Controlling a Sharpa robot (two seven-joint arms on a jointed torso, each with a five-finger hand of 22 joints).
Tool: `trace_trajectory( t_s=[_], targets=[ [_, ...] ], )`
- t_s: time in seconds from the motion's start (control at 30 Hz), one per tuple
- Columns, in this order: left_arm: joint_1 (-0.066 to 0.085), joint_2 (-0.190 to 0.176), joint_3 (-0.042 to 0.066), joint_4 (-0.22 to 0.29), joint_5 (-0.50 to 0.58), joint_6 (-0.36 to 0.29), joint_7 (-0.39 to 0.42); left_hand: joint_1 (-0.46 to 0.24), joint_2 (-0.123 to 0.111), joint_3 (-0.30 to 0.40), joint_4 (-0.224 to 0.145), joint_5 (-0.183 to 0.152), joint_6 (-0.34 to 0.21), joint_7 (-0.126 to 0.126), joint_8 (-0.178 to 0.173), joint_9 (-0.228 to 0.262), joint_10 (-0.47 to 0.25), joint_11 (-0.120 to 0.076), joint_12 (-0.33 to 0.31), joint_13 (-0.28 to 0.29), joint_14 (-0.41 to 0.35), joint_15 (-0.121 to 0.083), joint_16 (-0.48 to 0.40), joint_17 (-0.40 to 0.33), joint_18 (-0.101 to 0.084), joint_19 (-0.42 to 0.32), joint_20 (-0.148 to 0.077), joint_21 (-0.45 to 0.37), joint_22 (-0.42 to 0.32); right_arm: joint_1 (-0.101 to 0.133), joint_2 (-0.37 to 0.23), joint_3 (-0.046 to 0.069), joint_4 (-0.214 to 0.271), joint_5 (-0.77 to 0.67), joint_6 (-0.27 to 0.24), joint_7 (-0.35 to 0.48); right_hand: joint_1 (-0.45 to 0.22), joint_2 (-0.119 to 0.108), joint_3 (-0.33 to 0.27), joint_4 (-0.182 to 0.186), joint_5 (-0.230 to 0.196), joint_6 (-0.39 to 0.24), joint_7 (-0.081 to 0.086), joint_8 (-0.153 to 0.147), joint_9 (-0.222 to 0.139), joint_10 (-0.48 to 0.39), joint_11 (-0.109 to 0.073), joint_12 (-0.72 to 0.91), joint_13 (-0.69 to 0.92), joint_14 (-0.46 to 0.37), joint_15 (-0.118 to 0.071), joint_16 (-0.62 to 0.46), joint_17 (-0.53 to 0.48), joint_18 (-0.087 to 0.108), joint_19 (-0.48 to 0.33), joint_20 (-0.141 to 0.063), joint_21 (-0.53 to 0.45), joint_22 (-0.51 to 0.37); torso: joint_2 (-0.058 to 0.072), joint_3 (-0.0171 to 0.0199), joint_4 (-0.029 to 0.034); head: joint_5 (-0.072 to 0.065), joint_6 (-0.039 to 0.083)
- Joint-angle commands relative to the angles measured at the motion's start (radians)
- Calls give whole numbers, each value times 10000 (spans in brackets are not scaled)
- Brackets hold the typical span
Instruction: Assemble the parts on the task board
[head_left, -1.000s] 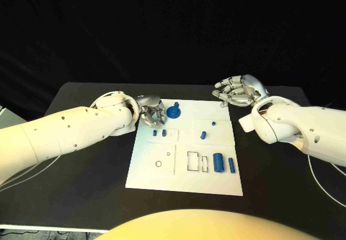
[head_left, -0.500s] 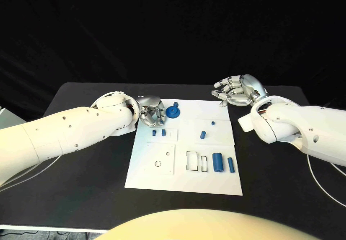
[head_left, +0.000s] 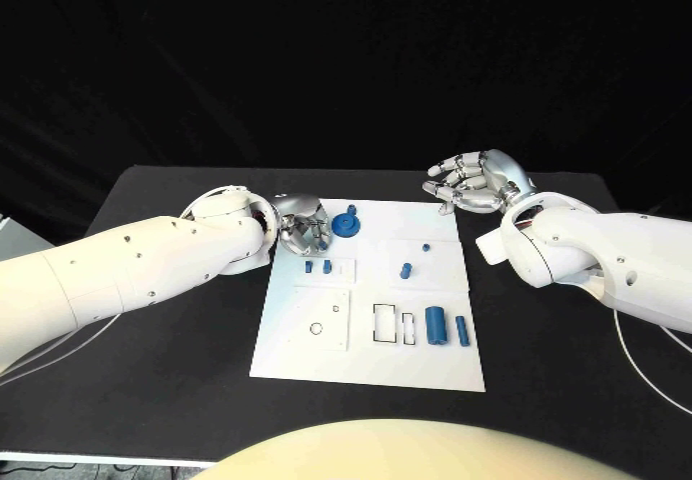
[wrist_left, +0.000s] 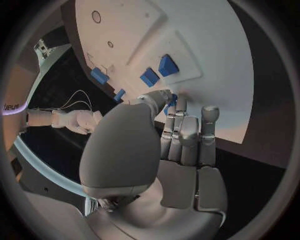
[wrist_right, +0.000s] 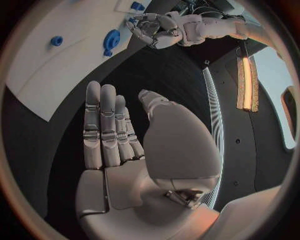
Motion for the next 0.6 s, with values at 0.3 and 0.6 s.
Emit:
trace_trajectory(
  t_s=[0.3,0.6],
  targets=[
    [-21,-51,0,43,46,-65,-36,-360,-199,21,25,-32,-1158,64,-815,-268,-152,119,-406,124,-188,70,-63,-266,-42,-143,81,-225,-134,-6,18,2,-5,-61,80,81,-15,-123,30,-14,34,-48,118,84,-15,-48,93,-373,-428,-163,76,-537,50,35,-81,135,-332,-319,1,-8,5,11,-11],
    [-22,-120,14,57,70,-92,-110,-411,-203,-27,44,-32,-1252,56,-880,-294,-174,130,-439,143,-226,79,-80,-350,-37,-160,87,-256,-158,-6,14,2,-10,-106,154,26,-7,-128,25,-17,35,-69,143,118,-24,-73,126,-575,-690,-201,113,-818,67,34,-106,172,-476,-498,3,-2,1,15,-18]
  ],
)
